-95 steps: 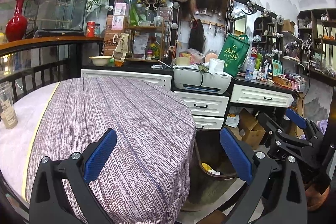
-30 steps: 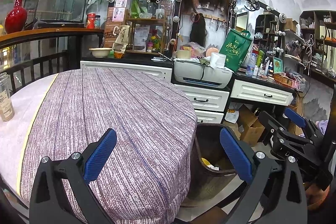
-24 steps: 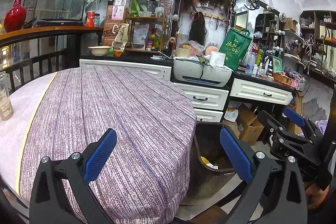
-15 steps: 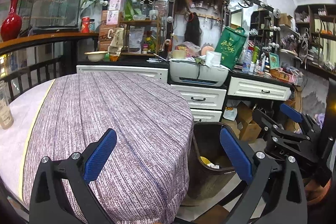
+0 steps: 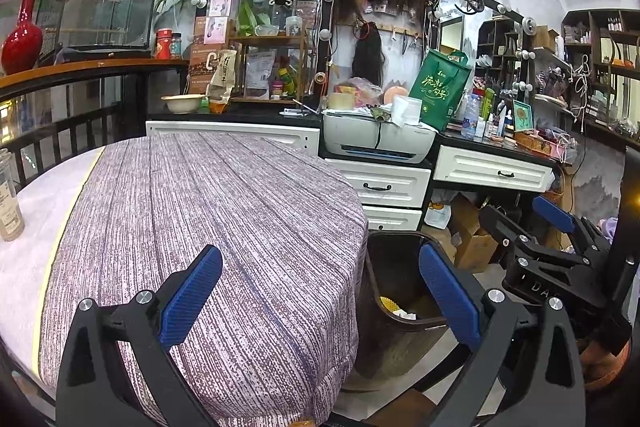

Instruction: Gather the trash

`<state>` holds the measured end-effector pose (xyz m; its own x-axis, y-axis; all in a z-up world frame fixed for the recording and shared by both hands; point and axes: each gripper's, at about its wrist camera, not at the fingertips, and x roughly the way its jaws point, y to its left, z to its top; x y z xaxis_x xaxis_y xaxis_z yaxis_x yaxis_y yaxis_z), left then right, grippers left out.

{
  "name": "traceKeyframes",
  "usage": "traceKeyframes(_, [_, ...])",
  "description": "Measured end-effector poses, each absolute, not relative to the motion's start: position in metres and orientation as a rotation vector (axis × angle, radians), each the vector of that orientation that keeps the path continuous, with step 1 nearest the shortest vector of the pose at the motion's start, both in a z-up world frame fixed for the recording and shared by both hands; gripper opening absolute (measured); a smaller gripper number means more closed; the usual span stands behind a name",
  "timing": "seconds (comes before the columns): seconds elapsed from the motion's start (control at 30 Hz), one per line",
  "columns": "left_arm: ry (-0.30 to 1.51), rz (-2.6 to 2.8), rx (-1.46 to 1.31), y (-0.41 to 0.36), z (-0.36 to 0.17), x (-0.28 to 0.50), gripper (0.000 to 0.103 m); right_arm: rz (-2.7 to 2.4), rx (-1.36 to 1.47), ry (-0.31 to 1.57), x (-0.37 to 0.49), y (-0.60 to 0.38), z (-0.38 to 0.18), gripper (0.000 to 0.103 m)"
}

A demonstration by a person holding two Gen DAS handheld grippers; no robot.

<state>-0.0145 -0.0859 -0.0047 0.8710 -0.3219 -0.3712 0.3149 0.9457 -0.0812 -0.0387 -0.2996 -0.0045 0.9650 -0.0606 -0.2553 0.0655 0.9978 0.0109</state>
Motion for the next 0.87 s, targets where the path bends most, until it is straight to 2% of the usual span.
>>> traceKeyframes(0.5, [0.369,-0.317,0.024,-0.0933,-0.0089,-0.0156,0.098,-0.068,0.02,0.266,-0.0368,-0.3017,-0.0054,0.097])
traceKeyframes(0.87, [0.417,-0.31,0.011,-0.0889,-0.0093,-0.0089,0.098,-0.067,0.02,0.267,-0.0362,-0.3034,-0.0052,0.097])
